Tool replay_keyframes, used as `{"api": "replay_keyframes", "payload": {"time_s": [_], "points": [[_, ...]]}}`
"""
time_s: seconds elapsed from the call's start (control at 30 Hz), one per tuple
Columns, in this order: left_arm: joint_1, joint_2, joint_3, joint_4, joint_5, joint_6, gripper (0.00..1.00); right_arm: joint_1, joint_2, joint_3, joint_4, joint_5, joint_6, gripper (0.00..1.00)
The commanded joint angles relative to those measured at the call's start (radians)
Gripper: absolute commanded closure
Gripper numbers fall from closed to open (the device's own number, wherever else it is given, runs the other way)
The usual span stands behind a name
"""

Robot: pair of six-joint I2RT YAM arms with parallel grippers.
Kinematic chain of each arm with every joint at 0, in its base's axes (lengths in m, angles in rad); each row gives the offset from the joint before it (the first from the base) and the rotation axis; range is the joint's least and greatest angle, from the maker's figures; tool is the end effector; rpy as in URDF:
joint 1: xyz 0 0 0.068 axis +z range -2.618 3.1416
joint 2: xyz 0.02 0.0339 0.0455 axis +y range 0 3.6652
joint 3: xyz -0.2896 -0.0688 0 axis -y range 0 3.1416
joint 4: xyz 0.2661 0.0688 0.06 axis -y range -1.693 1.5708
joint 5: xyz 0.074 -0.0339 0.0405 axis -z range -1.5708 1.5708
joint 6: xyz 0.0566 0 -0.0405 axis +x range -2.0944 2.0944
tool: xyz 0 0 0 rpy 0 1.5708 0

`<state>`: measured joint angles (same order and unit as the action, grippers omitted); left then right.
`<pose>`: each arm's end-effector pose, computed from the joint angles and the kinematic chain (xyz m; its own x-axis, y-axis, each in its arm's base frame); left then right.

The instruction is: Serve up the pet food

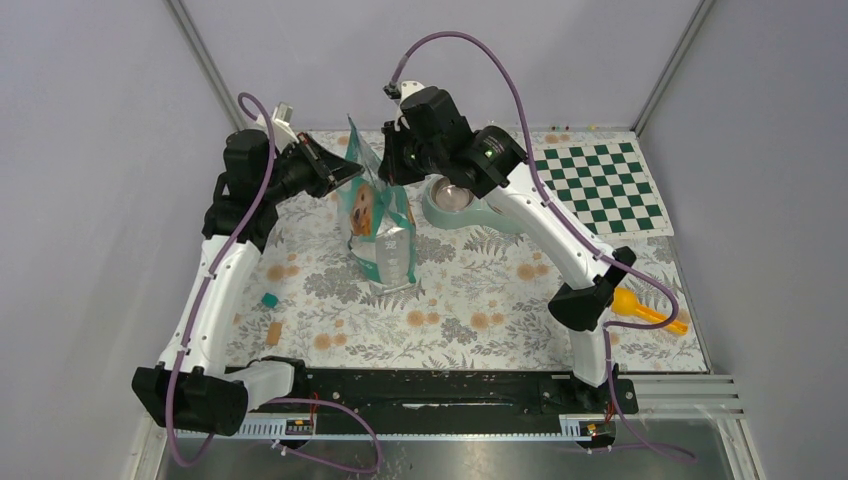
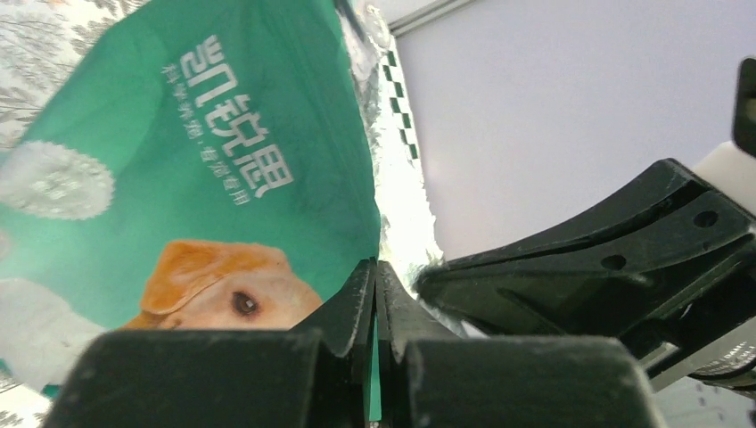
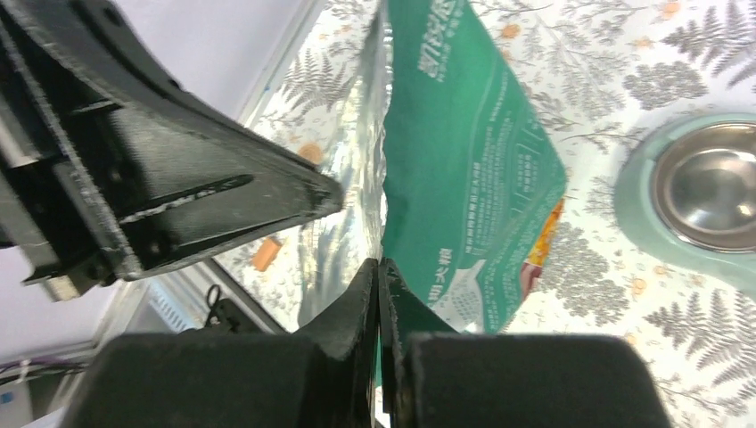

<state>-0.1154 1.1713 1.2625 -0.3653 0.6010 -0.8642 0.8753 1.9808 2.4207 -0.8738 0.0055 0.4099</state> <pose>0.2775 -0.0644 0.4316 -0.6581 -0.5552 -0.5086 0.2082 0.5149 -0.8316 0.3009 0.3600 0.4918 -0.5517 -0.0392 -0.8331 -0.5938 0.7198 0.3595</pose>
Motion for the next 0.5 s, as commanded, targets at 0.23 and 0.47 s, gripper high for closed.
{"api": "replay_keyframes", "payload": {"time_s": [0.23, 0.47], "points": [[0.04, -0.065, 0.103, -0.133, -0.079, 0.154, 1.0, -0.021, -0.028, 0.066, -0.054, 0.204, -0.095, 1.0], [0.04, -0.033, 0.105, -0.057, 0.009, 0.123, 1.0, -0.021, 0.0, 0.073, -0.015, 0.045, -0.07, 0.81]]}}
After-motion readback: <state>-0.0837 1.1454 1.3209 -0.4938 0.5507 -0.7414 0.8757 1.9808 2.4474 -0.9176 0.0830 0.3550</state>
